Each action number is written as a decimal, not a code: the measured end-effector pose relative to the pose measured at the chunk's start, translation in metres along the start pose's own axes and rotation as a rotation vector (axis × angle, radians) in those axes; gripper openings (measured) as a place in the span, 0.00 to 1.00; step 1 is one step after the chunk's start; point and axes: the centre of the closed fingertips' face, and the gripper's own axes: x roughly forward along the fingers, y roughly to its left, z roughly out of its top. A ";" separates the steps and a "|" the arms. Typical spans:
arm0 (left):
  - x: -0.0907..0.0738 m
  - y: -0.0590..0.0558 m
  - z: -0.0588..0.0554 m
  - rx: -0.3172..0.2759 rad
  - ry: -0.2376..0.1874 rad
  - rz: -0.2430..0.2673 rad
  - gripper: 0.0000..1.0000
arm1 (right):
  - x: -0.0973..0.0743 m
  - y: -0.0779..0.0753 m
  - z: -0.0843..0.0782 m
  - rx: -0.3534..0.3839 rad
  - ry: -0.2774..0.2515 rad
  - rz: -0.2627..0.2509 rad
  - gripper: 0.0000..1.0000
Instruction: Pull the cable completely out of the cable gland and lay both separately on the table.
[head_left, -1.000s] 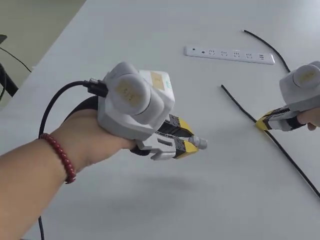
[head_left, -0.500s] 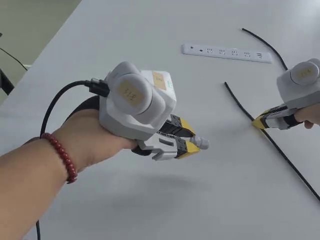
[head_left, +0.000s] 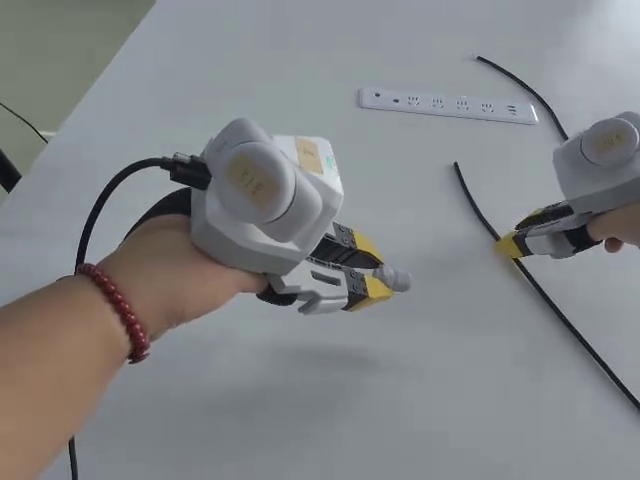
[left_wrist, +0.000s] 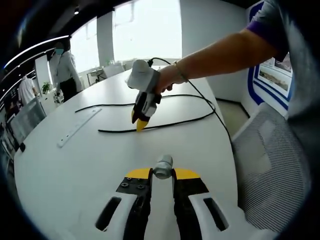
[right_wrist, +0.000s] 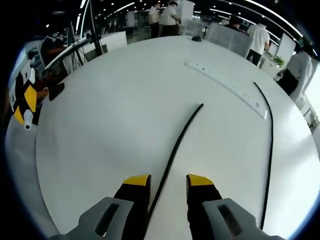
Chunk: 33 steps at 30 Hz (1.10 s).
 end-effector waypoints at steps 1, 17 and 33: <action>0.000 0.001 0.000 -0.001 -0.001 0.002 0.16 | -0.003 -0.001 0.002 -0.010 -0.012 -0.018 0.28; 0.001 0.000 0.001 -0.002 0.001 0.006 0.16 | -0.049 0.014 -0.002 0.012 -0.141 -0.051 0.60; -0.003 0.007 -0.003 -0.022 -0.004 0.039 0.16 | -0.093 0.049 -0.022 0.020 -0.245 -0.096 0.85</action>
